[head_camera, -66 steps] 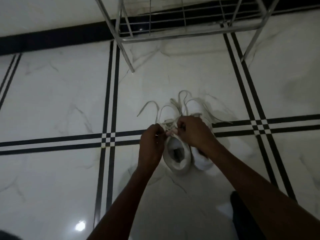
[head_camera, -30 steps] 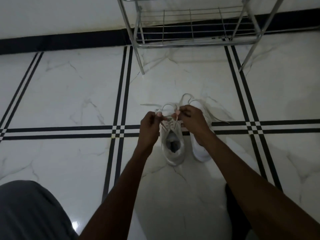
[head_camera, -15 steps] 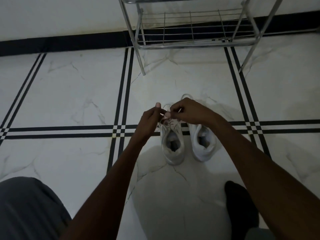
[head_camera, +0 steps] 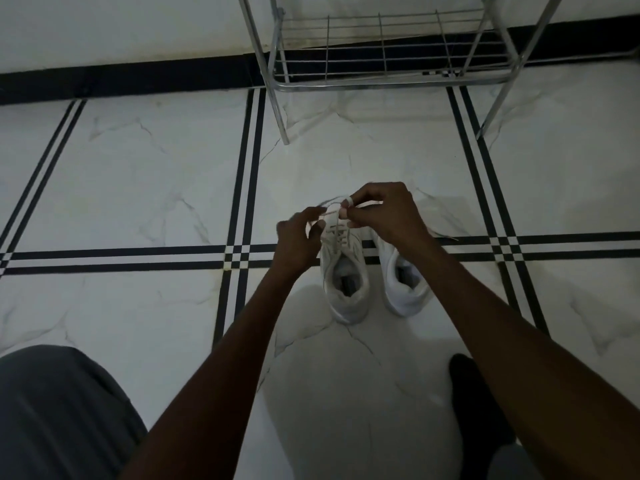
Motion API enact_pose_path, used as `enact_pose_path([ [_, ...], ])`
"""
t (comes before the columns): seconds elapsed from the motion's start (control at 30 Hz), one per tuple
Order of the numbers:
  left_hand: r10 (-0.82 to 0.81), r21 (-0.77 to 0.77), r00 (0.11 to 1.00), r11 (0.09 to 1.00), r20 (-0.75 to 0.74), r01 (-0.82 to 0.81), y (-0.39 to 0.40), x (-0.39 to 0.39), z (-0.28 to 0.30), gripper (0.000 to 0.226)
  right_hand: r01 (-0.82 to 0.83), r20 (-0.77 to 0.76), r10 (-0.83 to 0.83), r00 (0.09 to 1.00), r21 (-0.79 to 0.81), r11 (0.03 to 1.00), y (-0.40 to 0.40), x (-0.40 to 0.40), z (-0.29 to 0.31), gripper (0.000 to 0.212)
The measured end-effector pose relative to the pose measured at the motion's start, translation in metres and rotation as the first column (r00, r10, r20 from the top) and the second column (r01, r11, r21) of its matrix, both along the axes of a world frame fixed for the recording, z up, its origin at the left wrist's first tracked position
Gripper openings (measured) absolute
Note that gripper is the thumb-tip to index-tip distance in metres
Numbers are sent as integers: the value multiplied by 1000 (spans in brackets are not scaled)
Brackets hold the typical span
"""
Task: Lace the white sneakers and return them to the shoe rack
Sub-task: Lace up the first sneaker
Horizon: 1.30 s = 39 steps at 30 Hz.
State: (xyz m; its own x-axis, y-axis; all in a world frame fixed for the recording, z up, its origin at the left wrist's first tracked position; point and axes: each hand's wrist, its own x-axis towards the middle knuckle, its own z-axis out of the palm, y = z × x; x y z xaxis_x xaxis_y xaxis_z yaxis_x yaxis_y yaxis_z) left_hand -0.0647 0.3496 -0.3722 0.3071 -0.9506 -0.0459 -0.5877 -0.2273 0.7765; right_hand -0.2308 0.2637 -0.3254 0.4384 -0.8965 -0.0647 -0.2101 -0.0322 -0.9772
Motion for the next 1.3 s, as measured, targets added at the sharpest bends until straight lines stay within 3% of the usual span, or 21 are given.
enact_pose_path([
  [0.07, 52, 98, 983, 993, 175, -70, 1, 9, -4, 28, 2, 50, -4, 999, 39, 999, 0, -3, -3, 14],
  [0.1, 74, 141, 985, 985, 157, -96, 4, 12, -3, 33, 1, 65, -5, 998, 54, 999, 0, -4, -4, 16],
  [0.13, 104, 162, 993, 981, 51, -111, 7, 14, 4, 37, 7, 76, -13, 997, 85, 996, 0, -5, -5, 20],
  [0.17, 151, 162, 975, 979, -165, -124, 11, 14, 17, 38, 16, 84, -29, 996, 141, 990, -1, -6, -5, 24],
  [0.2, 202, 147, 866, 978, -458, -151, 13, 14, 28, 40, 28, 90, -48, 995, 211, 977, -3, -6, -6, 27],
  [0.27, 214, 109, 478, 965, -852, -238, 14, 17, 44, 44, 35, 90, -68, 994, 319, 947, -4, -5, -6, 28],
  [0.3, 200, 99, 351, 953, -915, -287, 12, 20, 47, 44, 36, 75, -65, 995, 335, 941, -4, -5, -7, 28],
  [0.33, 201, 96, 290, 936, -936, -339, 10, 22, 48, 42, 42, 46, -61, 997, 337, 941, -5, -5, -9, 27],
  [0.4, 261, 134, 243, 888, -934, -441, 7, 27, 46, 40, 101, -81, -82, 993, 276, 956, -7, -9, -13, 27],
  [0.47, 429, 211, 288, 799, -856, -563, 12, 37, 34, 36, 180, -341, -153, 927, 49, 982, -9, -18, -25, 24],
  [0.53, 641, 267, 426, 703, -638, -659, 30, 55, 8, 36, 171, -576, -263, 774, -210, 963, -10, -34, -43, 22],
  [0.6, 763, 314, 557, 644, -330, -697, 52, 70, -19, 47, 167, -630, -321, 707, -292, 942, -10, -49, -61, 22],
  [0.67, 770, 366, 619, 627, -157, -688, 65, 72, -32, 53, 167, -627, -331, 705, -306, 937, -10, -54, -68, 22],
  [0.73, 675, 362, 737, 699, -48, -617, 66, 63, -35, 58, 184, -571, -334, 750, -304, 935, -7, -48, -62, 28],
  [0.8, 518, 234, 856, 831, 6, -505, 60, 50, -39, 54, 171, -492, -326, 807, -332, 927, -4, -39, -52, 36],
  [0.9, 225, 91, 974, 971, -22, -222, 43, 23, -38, 35, -175, -504, -1, 864, -301, 937, 1, -25, -44, 20],
  [0.93, 124, 90, 992, 989, -28, -121, 36, 14, -36, 33, -311, -551, 122, 826, -265, 913, 2, -22, -48, 17],
  [1.0, 19, 127, 997, 992, -71, -10, 28, -2, -35, 29, -426, -679, 199, 706, -184, 886, 6, -16, -54, 24],
  [1.2, 135, 222, 990, 967, -38, -123, 25, -8, -44, 22, -452, -757, 190, 625, -152, 879, 3, -9, -59, 28],
  [1.27, 80, 242, 993, 965, 92, -100, 25, -9, -40, 16, -448, -762, 189, 620, -147, 882, 5, -9, -59, 24],
  [1.3, 21, 240, 974, 968, 227, -77, 26, -12, -37, 27, -431, -765, 159, 624, -168, 887, 8, -10, -58, 23],
])
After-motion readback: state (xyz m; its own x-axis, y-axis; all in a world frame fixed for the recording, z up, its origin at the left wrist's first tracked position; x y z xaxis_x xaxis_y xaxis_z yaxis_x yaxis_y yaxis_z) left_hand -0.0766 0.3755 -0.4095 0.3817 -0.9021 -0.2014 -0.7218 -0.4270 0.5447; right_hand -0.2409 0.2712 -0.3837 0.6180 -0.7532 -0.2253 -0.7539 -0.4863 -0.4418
